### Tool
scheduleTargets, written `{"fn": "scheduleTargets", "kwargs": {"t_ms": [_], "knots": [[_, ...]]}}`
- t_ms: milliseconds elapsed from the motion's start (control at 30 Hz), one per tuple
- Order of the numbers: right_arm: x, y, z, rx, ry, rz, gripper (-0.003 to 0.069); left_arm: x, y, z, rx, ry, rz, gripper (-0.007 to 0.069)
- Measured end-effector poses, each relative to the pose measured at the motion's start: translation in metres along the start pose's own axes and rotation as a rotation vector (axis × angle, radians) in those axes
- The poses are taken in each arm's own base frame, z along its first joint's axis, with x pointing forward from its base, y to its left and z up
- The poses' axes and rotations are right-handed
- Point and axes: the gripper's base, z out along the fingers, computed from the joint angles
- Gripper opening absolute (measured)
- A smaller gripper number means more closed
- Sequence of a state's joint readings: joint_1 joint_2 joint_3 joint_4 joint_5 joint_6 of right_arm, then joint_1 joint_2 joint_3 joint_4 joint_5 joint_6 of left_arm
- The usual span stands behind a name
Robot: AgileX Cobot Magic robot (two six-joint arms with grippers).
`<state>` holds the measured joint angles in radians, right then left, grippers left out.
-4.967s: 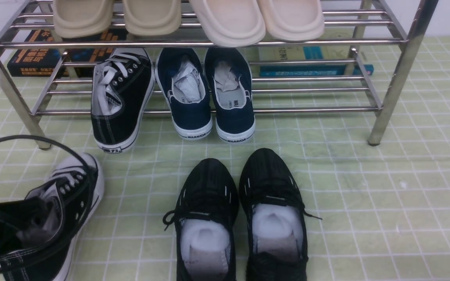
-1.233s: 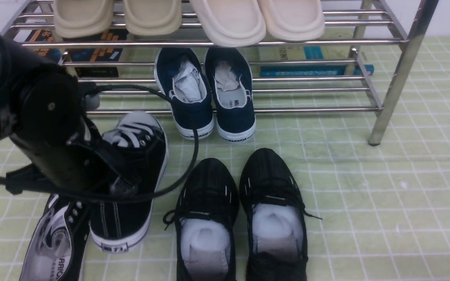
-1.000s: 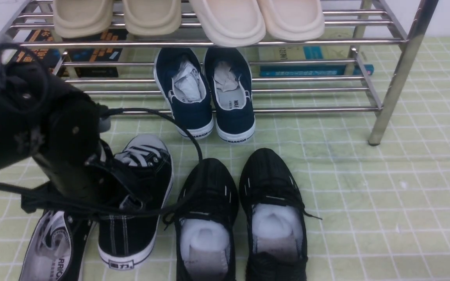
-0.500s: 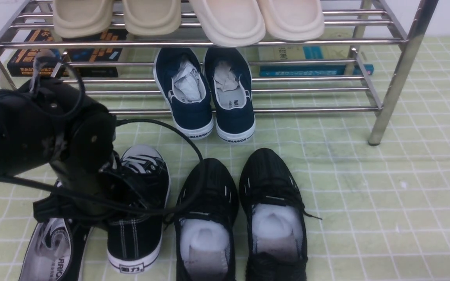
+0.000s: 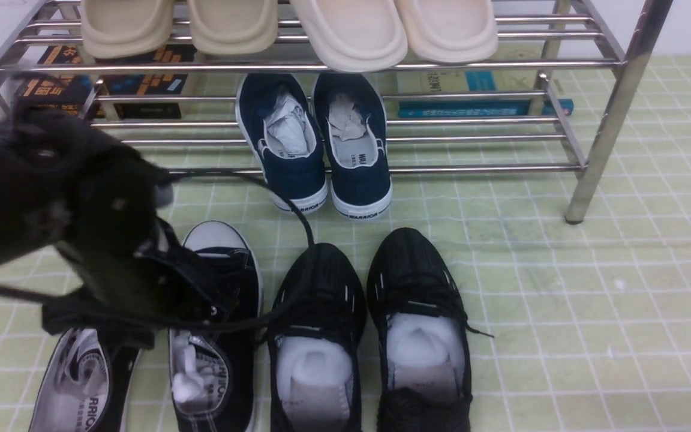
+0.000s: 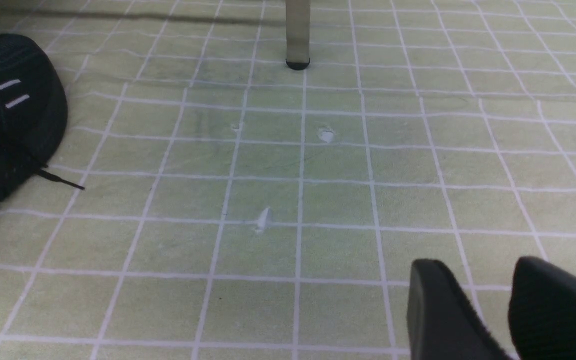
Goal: Take the shoes off the shelf with your hand from the green coffee tablecloth.
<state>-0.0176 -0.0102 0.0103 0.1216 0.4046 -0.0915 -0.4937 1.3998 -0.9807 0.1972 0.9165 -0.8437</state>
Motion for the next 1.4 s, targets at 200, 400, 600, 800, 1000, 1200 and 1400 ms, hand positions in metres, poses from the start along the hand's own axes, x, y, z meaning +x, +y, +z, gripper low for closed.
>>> {"fn": "scheduleTargets", "kwargs": {"t_ms": [200, 400, 600, 800, 1000, 1200, 1400], "knots": [[0.0, 0.0, 0.0, 0.0, 0.0, 0.001, 0.0237, 0.014, 0.029, -0.076, 0.115, -0.164, 0.102, 0.0298], [0.0, 0.0, 0.0, 0.0, 0.0, 0.0, 0.0237, 0.049, 0.073, -0.132, 0.144, -0.26, 0.228, 0.0073], [0.0, 0.0, 0.0, 0.0, 0.0, 0.0, 0.0237, 0.096, 0.116, -0.149, 0.293, -0.5, 0.283, 0.0001], [0.0, 0.0, 0.0, 0.0, 0.0, 0.0, 0.0237, 0.121, 0.128, -0.124, 0.461, -0.764, 0.282, 0.0001], [0.0, 0.0, 0.0, 0.0, 0.0, 0.0, 0.0237, 0.129, 0.127, -0.09, 0.475, -0.793, 0.308, 0.0001], [0.0, 0.0, 0.0, 0.0, 0.0, 0.0, 0.0237, 0.132, 0.127, -0.077, 0.483, -0.757, 0.271, 0.0001], [0.0, 0.0, 0.0, 0.0, 0.0, 0.0, 0.0237, 0.131, 0.127, -0.077, 0.479, -0.772, 0.271, 0.0005]]}}
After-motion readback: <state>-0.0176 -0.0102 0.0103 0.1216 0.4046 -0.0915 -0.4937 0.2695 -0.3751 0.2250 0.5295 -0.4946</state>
